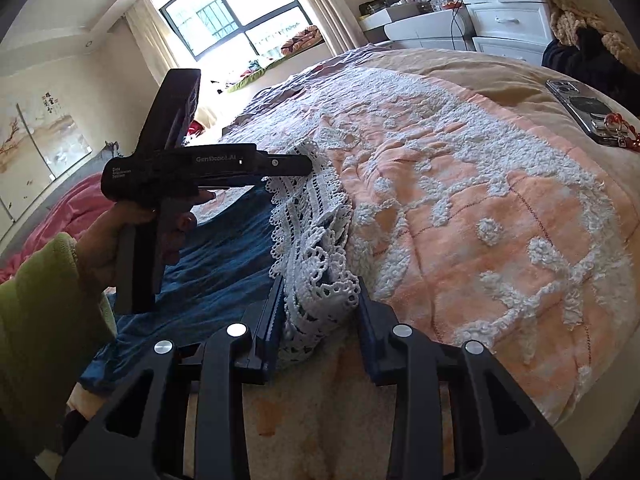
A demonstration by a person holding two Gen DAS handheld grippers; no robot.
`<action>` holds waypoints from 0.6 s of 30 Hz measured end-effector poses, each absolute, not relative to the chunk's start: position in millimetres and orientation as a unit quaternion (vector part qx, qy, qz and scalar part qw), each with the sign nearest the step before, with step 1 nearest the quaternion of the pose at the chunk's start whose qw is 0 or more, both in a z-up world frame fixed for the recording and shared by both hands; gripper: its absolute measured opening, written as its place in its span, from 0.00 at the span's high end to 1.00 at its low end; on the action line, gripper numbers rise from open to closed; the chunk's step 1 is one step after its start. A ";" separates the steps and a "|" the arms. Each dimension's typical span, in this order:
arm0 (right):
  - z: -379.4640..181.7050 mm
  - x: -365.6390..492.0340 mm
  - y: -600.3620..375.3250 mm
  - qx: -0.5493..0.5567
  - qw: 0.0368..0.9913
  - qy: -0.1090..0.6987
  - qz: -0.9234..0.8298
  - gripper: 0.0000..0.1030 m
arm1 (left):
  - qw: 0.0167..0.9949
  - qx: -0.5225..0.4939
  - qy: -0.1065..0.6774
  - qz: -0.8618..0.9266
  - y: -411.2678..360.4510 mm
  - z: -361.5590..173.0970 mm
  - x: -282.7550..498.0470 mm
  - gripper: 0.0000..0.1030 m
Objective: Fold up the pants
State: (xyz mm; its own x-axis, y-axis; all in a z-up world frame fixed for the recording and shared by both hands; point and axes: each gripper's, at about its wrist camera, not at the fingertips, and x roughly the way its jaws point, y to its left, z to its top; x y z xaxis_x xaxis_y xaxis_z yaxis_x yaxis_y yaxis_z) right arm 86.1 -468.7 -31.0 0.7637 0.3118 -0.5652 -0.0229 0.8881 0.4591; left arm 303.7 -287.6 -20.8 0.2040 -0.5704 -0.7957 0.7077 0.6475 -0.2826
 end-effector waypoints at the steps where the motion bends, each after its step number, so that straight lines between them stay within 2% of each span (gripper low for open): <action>1: -31.2 86.3 -468.6 0.219 0.913 0.332 0.093 0.71 | 0.768 0.074 0.483 -0.413 -290.6 -23.7 304.2 0.50; 4: -32.1 86.7 -469.4 0.224 0.912 0.331 0.094 0.75 | 0.761 0.074 0.493 -0.414 -293.2 -28.7 307.1 0.60; 6: -32.1 86.2 -469.2 0.225 0.912 0.329 0.093 0.76 | 0.760 0.066 0.493 -0.419 -291.5 -26.5 307.3 0.73; 9: -30.1 84.9 -467.5 0.223 0.915 0.324 0.093 0.77 | 0.764 0.065 0.484 -0.421 -288.3 -21.3 304.2 0.82; 18: 0.3 69.8 -449.2 0.198 0.932 0.279 0.118 0.79 | 0.776 0.012 0.440 -0.451 -255.3 17.3 297.4 0.84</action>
